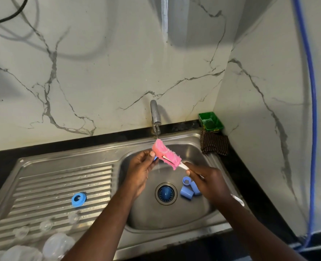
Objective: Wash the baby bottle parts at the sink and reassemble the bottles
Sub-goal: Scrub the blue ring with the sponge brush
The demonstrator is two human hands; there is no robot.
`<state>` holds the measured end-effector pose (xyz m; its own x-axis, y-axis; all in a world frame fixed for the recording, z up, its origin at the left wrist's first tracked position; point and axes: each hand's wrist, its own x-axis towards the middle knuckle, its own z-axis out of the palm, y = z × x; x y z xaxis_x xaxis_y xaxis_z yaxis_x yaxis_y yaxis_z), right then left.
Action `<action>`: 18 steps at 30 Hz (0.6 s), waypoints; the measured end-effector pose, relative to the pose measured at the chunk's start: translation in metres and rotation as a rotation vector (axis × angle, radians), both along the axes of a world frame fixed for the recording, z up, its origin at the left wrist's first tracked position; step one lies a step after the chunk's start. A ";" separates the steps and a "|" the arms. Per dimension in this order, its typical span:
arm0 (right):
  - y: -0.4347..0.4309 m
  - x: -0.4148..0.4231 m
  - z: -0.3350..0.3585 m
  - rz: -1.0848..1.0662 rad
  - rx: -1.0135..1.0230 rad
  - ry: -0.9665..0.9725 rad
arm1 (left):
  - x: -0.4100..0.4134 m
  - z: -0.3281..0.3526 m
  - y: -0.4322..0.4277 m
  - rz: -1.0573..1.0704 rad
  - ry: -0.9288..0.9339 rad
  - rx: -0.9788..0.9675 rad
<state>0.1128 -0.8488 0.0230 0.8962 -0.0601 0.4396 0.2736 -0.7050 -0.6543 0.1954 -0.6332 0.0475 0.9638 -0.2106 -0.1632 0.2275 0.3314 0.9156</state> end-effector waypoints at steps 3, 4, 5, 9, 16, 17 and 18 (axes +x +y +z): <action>-0.002 0.004 -0.002 -0.091 -0.001 0.009 | 0.000 -0.003 0.003 0.057 -0.040 0.111; -0.003 0.003 -0.002 -0.094 0.002 0.009 | 0.001 -0.004 0.004 0.069 -0.052 0.133; -0.003 0.002 -0.002 -0.068 0.000 0.004 | 0.001 -0.005 0.005 0.072 -0.061 0.144; -0.007 0.001 -0.007 -0.037 -0.039 0.003 | 0.003 -0.007 0.006 0.033 -0.060 0.099; -0.005 -0.003 -0.004 -0.004 -0.042 -0.017 | 0.001 -0.013 0.004 -0.002 -0.017 0.051; -0.005 -0.002 -0.003 -0.006 -0.048 -0.022 | 0.000 -0.011 0.002 -0.013 -0.008 0.031; -0.005 -0.002 -0.002 0.004 -0.053 -0.028 | -0.002 -0.009 0.001 -0.032 -0.015 0.011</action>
